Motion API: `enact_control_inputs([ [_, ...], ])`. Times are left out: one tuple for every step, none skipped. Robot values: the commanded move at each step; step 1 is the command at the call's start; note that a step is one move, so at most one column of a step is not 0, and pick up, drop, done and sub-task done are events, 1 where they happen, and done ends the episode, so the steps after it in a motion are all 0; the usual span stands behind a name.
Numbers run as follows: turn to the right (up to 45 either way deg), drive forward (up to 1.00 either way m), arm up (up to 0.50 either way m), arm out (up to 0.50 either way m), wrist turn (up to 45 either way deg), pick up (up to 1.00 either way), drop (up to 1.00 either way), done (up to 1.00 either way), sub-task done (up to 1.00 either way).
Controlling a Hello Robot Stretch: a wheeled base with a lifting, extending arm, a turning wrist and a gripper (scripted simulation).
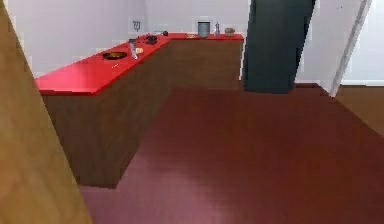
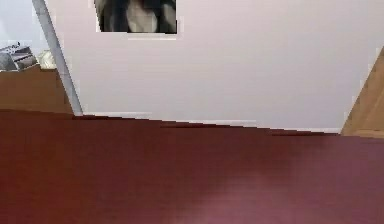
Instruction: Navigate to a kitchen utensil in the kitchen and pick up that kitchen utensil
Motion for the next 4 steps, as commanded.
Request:
enact_control_inputs([
  [0.0,1.00,0.00,0.00,0.0,0.00,0.00,0.00,0.00],
  [-6.0,0.00,0.00,0.00,0.0,0.00,0.00,0.00,0.00],
  [0.0,0.30,0.00,0.00,0.0,0.00,0.00,0.00,0.00],
  [-45.0,0.00,0.00,0.00,0.0,0.00,0.00,0.00,0.00],
])
